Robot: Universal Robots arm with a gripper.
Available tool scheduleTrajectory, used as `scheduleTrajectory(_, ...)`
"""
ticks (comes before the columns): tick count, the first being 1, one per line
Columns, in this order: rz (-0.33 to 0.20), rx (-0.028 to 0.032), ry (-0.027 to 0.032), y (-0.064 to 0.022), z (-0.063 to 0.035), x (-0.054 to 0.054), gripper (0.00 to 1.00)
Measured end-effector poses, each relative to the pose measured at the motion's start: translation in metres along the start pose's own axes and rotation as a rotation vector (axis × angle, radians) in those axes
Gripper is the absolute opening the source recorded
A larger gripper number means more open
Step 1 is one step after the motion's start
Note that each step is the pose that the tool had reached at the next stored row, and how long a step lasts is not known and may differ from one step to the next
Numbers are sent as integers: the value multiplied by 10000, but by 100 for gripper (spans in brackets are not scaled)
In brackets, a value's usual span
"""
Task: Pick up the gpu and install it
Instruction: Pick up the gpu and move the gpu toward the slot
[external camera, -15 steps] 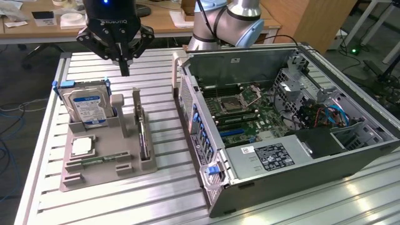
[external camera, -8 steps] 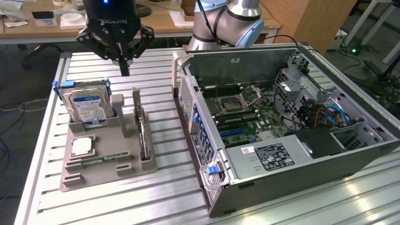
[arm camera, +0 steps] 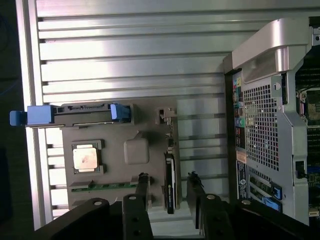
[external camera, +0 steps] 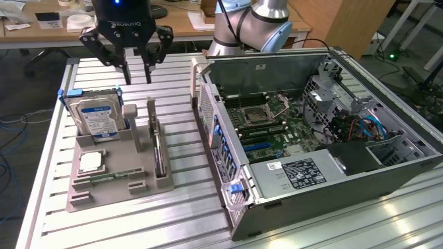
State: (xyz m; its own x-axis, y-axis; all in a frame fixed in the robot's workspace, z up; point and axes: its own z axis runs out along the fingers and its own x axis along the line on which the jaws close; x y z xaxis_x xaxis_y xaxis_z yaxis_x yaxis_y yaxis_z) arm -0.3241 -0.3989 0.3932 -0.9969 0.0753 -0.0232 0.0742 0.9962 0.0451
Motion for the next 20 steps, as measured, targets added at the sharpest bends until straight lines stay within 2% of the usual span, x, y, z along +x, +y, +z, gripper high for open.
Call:
scheduleTrajectory(1, 0, 0, -1, 0, 0, 0, 47)
scheduleTrajectory(2, 0, 0, 0, 0, 0, 0, 47)
scheduleTrajectory(5, 0, 0, 0, 0, 0, 0, 64)
scheduleTrajectory(6, 1, 0, 0, 0, 0, 2, 64)
scheduleTrajectory(7, 0, 0, -1, -1, 0, 3, 71)
scheduleTrajectory(14, -393, 6, 73, -10, 49, 5, 71)
scheduleTrajectory(20, -433, 9, 75, -49, 152, -4, 71)
